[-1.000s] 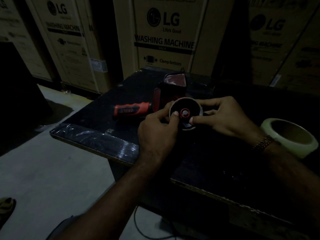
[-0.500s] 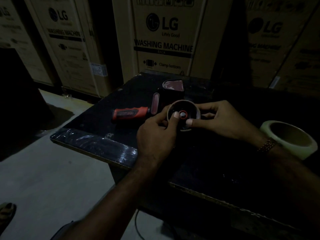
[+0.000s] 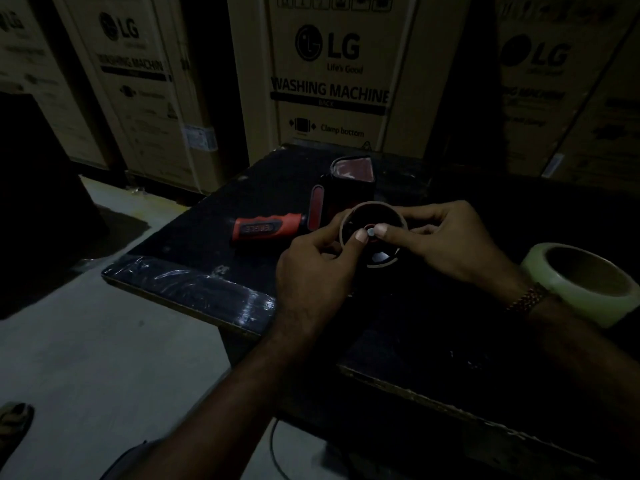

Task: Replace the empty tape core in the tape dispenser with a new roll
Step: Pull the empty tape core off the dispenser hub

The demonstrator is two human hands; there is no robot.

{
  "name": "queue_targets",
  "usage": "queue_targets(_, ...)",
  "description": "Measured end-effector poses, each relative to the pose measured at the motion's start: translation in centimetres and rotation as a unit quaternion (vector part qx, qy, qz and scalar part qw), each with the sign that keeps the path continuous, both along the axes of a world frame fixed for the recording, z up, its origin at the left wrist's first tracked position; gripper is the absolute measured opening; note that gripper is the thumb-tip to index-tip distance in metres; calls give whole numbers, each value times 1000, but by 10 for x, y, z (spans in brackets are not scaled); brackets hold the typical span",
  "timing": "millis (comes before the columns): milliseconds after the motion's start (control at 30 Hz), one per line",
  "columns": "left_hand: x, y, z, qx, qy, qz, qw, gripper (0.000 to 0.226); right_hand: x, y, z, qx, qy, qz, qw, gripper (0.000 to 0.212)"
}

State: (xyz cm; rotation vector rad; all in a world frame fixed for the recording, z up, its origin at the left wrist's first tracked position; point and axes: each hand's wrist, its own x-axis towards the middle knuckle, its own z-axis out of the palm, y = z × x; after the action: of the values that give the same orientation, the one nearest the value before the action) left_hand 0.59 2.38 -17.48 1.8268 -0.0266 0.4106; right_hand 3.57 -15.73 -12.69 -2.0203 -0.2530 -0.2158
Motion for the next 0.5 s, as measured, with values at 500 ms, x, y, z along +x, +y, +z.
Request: queue_targets(500, 2, -1, -2, -50, 10, -9, 999, 32, 3, 1, -2, -4, 2, -30, 1000, 39)
